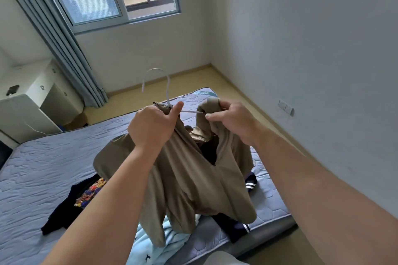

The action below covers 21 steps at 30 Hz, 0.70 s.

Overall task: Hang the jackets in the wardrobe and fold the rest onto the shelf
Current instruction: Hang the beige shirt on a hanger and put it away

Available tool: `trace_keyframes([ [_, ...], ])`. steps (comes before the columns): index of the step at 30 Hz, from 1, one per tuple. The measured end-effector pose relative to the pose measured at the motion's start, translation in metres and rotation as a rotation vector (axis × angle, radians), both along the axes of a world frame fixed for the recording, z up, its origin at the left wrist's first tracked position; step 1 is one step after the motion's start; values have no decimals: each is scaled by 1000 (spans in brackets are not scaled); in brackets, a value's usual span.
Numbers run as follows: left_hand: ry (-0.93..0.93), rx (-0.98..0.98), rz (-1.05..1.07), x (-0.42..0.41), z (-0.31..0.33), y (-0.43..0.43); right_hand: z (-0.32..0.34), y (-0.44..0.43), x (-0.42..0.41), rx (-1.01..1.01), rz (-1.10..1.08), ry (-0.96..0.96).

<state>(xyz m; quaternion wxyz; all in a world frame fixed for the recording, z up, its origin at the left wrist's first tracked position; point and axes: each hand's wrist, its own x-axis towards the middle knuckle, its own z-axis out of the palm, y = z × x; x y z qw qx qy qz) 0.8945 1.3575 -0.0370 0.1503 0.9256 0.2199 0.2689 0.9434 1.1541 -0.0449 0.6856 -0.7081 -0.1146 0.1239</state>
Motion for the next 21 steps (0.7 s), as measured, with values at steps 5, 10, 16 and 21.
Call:
trace_keyframes([
  [5,-79,21,50,-1,1,-6,1,-7,-9,-49,-172,-100],
  [10,-45,114,-49,1,-3,-23,14,3,-27,-160,92,-252],
  [16,-157,-153,-230,-1,-8,-7,2,-17,-21,-542,-149,-528],
  [21,-201,-306,-236,3,-12,-4,-10,-39,-11,-815,-335,-528],
])
